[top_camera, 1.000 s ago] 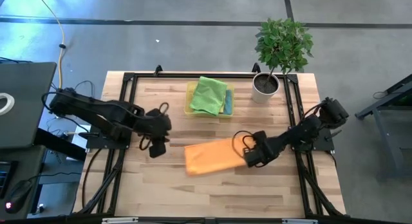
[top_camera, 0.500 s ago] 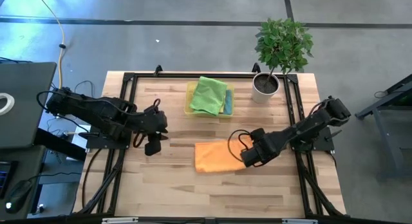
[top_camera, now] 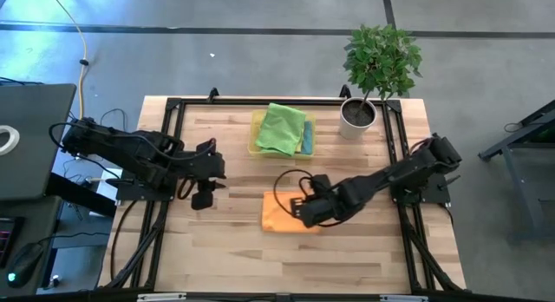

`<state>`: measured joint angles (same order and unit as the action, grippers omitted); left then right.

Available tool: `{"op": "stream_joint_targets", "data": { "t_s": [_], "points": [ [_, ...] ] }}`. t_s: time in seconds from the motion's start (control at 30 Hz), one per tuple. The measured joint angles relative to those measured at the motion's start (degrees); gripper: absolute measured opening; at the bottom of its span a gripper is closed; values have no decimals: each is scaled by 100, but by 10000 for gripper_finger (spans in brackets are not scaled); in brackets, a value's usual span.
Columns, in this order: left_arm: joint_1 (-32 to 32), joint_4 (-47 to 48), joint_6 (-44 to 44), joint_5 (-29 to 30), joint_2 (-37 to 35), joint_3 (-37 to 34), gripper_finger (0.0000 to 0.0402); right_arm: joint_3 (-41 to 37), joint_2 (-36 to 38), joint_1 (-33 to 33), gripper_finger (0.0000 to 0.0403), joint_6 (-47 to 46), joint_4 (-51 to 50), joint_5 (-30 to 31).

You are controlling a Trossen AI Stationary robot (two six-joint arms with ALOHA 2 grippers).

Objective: Fold microfiber towels
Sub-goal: Fold the orange microfiber cloth

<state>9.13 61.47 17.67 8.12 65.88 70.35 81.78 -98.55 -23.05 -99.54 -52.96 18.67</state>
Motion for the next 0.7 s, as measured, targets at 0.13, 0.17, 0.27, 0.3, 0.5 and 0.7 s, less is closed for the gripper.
{"op": "stream_joint_targets", "data": {
  "t_s": [0.13,0.17,0.27,0.3,0.5,0.7],
  "points": [
    [0,4,-35,-8,-28,2,115,0,-403,198,0,356,903,-6],
    [0,9,-36,-8,-39,2,115,0,-504,237,0,439,1118,-16],
    [0,28,-104,-11,-99,2,115,0,-765,338,0,624,1737,-17],
    [0,44,-140,-28,-111,2,115,0,-842,377,0,700,1853,-15],
    [0,52,-142,-40,-122,2,115,0,-1195,540,0,776,2112,-94],
    [0,153,-142,-52,-122,2,115,0,-1341,580,0,971,2663,-238]
  ]
}}
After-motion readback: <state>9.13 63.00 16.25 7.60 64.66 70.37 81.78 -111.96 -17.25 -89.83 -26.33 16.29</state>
